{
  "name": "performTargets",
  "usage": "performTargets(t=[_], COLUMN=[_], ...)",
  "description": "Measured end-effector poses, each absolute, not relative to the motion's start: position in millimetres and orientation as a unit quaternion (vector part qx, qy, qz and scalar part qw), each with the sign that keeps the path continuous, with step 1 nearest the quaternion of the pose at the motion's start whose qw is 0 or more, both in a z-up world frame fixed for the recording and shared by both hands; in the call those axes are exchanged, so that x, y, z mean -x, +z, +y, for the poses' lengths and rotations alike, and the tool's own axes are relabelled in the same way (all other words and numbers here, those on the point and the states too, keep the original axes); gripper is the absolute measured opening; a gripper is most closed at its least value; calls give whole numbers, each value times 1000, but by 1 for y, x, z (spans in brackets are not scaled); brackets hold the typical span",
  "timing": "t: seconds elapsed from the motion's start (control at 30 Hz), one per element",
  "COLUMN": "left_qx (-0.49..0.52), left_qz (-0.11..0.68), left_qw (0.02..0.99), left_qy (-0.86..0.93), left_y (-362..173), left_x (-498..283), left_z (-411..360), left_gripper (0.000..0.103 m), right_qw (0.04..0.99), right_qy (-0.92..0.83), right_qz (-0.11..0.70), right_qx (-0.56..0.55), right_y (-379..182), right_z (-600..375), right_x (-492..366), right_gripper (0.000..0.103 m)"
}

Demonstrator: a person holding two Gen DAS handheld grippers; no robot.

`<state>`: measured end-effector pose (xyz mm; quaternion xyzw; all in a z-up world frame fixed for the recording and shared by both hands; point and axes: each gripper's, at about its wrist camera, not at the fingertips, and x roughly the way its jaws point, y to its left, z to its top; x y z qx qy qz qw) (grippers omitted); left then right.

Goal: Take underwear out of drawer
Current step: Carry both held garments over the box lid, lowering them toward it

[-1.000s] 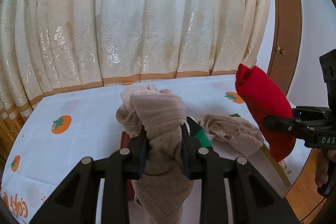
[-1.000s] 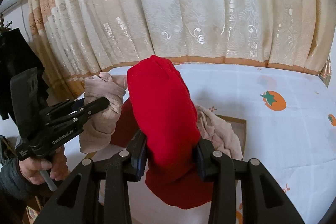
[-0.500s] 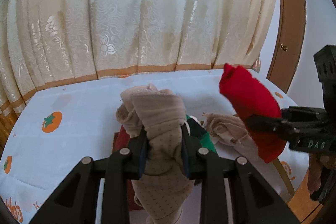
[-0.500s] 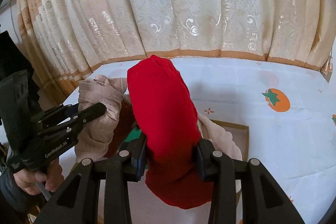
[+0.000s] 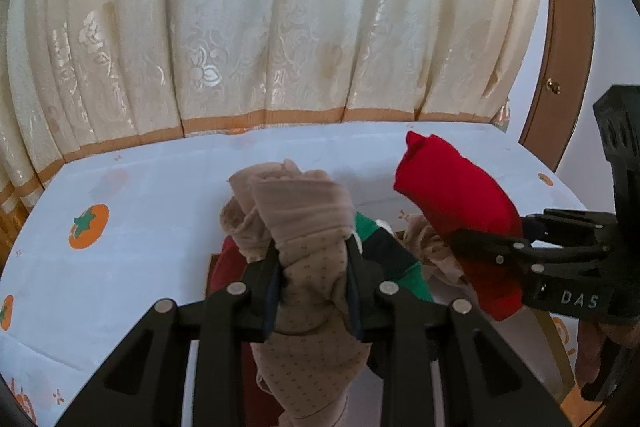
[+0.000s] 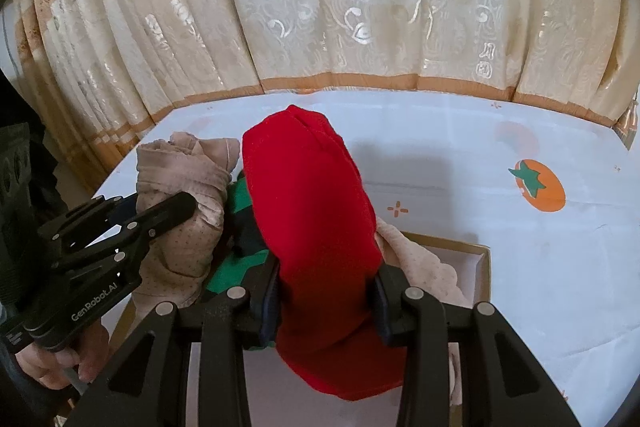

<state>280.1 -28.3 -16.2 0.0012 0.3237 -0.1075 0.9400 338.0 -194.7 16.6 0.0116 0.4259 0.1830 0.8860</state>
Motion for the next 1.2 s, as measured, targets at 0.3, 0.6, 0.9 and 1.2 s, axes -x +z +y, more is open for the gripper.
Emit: performTargets(t=[0.3,0.6,0.9,1.2], left_qx=[-13,-28,-33,-21], left_qz=[332,325,311,304], left_qw=[938,940,945,947], left_qy=[-103,-97,-96,-99], left_y=[-25,-28,-22,-13], left_x=[-291,-286,-278,-269], left_z=[-33,-36,-34,-29], left_gripper=[43,63,66,69], right_qw=[883,878,881,889], right_qy=[174,183,179,175], right_qz=[437,443,437,422], right_qx=[4,5,21,15], right_y=[5,-3,1,14], right_z=[-183,-179,-176,-183], right_x=[-346,-346,-340,-328], right_gripper=[41,44,53,57])
